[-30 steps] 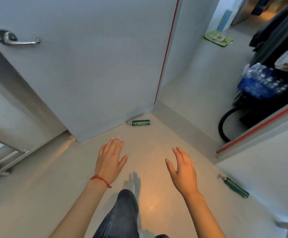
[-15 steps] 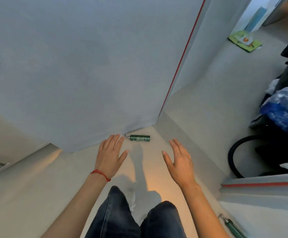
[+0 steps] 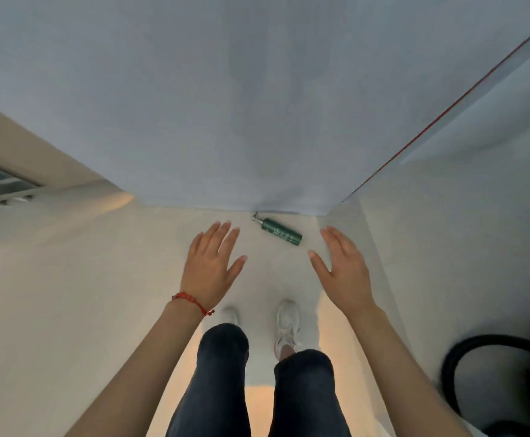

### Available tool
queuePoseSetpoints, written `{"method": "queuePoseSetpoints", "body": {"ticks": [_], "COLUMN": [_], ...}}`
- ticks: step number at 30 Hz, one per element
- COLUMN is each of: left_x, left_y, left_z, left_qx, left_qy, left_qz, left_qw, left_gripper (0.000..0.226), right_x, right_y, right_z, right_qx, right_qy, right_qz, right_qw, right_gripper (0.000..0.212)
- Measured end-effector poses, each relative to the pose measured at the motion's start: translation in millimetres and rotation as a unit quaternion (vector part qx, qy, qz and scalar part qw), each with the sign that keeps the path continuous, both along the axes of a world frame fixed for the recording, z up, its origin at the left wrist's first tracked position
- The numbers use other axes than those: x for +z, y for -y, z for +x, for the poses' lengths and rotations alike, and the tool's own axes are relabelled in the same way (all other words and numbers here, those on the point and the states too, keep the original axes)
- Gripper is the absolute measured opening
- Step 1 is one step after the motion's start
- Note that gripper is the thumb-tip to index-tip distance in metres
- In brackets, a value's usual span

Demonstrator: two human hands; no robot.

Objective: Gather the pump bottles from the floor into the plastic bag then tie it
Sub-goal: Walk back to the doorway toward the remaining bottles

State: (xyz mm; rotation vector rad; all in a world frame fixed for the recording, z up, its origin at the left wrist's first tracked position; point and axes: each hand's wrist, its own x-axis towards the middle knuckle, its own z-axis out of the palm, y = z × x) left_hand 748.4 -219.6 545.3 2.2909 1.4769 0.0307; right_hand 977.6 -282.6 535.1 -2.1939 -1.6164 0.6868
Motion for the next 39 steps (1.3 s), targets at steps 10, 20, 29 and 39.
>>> {"method": "queuePoseSetpoints", "body": {"ticks": [10, 20, 29, 39], "left_x": [-186, -444, -591, -608], "left_y": [-53, -86, -105, -100], "left_z": [38, 19, -1, -2], "left_qx": [0.028, 0.063, 0.063, 0.074], "left_qy": [-0.002, -0.022, -0.044, -0.053], "left_qz": [-0.009, -0.041, -0.056, -0.085], "left_qw": [1.000, 0.997, 0.995, 0.992], "left_gripper": [0.054, 0.068, 0.073, 0.078], "right_x": [-198, -470, -660, -664], "right_y": [-84, -157, -216, -206], "right_z": [35, 20, 9, 6], "right_qx": [0.032, 0.066, 0.121, -0.010], "right_qy": [-0.004, -0.015, 0.006, -0.228], "right_qz": [-0.029, -0.046, -0.121, -0.098], "right_qw": [0.999, 0.997, 0.985, 0.969], "right_gripper": [0.048, 0.050, 0.060, 0.040]}}
